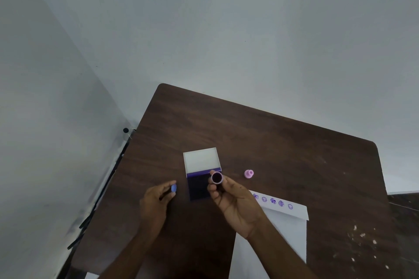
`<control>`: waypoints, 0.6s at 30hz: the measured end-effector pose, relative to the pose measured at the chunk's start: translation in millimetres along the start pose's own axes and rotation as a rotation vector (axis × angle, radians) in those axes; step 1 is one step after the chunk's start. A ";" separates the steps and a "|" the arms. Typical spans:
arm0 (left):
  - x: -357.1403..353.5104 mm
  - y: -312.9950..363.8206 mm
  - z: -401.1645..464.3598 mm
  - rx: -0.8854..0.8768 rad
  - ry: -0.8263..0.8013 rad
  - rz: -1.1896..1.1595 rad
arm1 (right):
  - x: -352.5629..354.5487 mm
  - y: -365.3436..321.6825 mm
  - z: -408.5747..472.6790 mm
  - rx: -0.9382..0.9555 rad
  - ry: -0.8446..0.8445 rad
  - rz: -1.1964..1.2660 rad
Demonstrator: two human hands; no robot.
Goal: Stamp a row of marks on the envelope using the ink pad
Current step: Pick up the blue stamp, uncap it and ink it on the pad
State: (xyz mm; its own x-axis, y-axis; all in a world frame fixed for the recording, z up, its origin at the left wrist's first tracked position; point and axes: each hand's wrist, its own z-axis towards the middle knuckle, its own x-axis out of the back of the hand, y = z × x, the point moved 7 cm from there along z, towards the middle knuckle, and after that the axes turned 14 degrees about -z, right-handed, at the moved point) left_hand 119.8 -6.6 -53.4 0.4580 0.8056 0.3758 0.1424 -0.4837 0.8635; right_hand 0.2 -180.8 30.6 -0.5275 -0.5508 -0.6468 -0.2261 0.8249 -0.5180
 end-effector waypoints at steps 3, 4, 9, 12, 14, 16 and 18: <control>0.4 -4.9 1.1 -0.020 0.037 0.025 | 0.6 1.3 1.4 -0.018 0.007 0.030; 1.0 -6.3 1.4 -0.019 0.049 0.015 | 1.7 1.9 1.7 -0.025 0.013 0.043; 2.0 -10.8 5.7 0.028 0.106 0.024 | 5.2 1.0 4.0 -0.033 0.049 0.070; 2.1 -10.6 7.6 0.023 0.121 0.035 | 5.8 0.4 4.7 -0.029 0.059 0.073; 2.0 -8.5 8.6 -0.013 0.102 0.020 | 6.7 1.3 5.3 -0.032 0.063 0.080; 2.6 -7.4 9.2 -0.030 0.096 0.013 | 7.7 2.3 6.1 -0.035 0.064 0.084; 3.5 -6.6 9.2 -0.025 0.096 0.023 | 8.2 3.0 6.3 -0.034 0.062 0.078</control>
State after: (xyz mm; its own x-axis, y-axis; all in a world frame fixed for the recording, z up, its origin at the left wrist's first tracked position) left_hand 128.5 -3.8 -60.9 0.3746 0.8241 0.4248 0.1102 -0.4945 0.8622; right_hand 0.4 -183.7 20.2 -0.5936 -0.4769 -0.6482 -0.2093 0.8693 -0.4478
